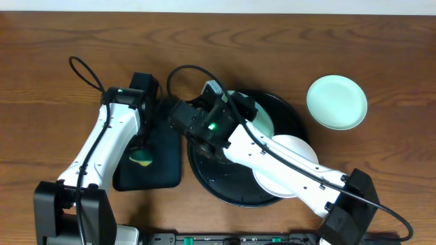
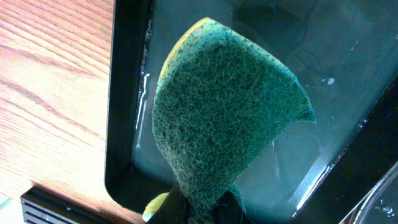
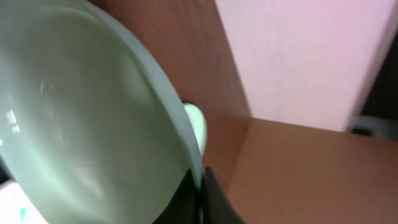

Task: Clean dirty plates on tray and stack at the side
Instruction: 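Lift the mint plate with the right gripper and stack it on the side plate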

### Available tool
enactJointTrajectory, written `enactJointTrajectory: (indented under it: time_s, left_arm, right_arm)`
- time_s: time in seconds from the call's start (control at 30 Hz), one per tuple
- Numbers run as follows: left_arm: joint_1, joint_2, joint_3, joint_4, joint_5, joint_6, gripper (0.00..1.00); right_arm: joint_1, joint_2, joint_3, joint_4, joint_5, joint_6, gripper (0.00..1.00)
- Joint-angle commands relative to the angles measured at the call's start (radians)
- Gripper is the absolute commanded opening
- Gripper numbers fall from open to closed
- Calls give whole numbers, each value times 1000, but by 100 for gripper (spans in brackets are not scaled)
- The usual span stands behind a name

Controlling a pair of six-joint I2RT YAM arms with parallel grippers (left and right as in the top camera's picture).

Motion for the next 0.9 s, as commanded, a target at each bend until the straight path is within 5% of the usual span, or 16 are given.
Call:
enactJointTrajectory:
  time_s: [0.0, 0.17, 0.43, 0.87]
  left_arm:
    - [6, 6, -10, 5, -16, 17, 7]
    - [6, 6, -10, 6, -16, 17, 7]
    - [6, 6, -10, 5, -16, 17, 7]
    - [6, 6, -10, 5, -16, 17, 7]
  right_arm:
    - [-40, -6, 16, -24, -56, 85, 1]
    - [-89, -8, 15, 15, -256, 173, 1]
    - [-415, -8, 15, 152, -958, 195, 1]
    - [-1075, -8, 8, 145, -1229, 209, 1]
